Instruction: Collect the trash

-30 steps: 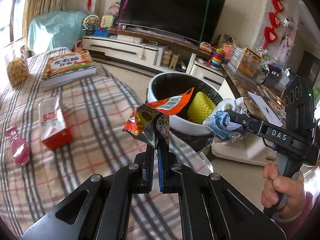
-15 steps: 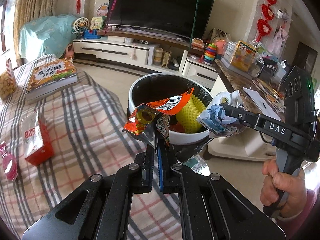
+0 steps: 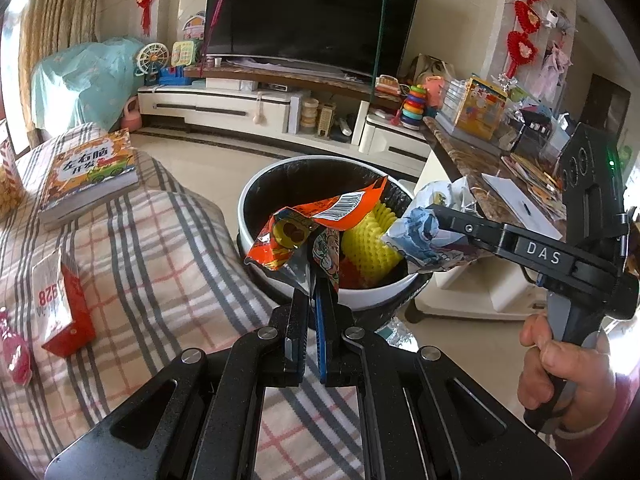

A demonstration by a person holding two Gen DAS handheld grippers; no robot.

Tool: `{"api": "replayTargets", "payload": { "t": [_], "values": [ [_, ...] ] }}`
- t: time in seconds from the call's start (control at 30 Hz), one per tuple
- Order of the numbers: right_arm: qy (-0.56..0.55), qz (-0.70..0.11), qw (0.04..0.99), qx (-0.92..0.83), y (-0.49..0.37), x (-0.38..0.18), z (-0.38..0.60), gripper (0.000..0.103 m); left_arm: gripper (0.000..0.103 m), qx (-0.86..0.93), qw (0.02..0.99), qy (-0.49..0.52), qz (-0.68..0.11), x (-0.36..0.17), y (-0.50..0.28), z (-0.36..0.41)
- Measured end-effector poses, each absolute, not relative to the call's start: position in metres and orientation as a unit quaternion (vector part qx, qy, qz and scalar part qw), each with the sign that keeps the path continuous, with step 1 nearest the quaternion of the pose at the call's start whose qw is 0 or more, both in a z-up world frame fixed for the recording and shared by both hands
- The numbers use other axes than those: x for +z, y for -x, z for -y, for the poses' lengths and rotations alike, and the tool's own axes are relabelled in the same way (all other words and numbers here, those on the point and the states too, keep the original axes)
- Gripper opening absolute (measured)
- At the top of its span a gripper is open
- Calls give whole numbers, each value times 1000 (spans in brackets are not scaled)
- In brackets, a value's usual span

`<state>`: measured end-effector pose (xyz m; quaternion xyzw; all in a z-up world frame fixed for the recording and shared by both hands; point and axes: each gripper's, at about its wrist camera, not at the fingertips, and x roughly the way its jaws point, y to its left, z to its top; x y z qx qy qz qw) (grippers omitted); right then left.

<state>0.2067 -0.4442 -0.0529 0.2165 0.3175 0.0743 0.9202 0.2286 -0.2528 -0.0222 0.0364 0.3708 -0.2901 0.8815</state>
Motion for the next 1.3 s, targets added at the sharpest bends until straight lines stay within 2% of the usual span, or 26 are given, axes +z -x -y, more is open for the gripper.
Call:
{"api": "replayTargets", "payload": {
  "t": [1.3],
  "values": [
    [-185,-343,919,60,-265,-58,458,21,3,-300,866,-60,-396,-28,-276,299]
  ]
}}
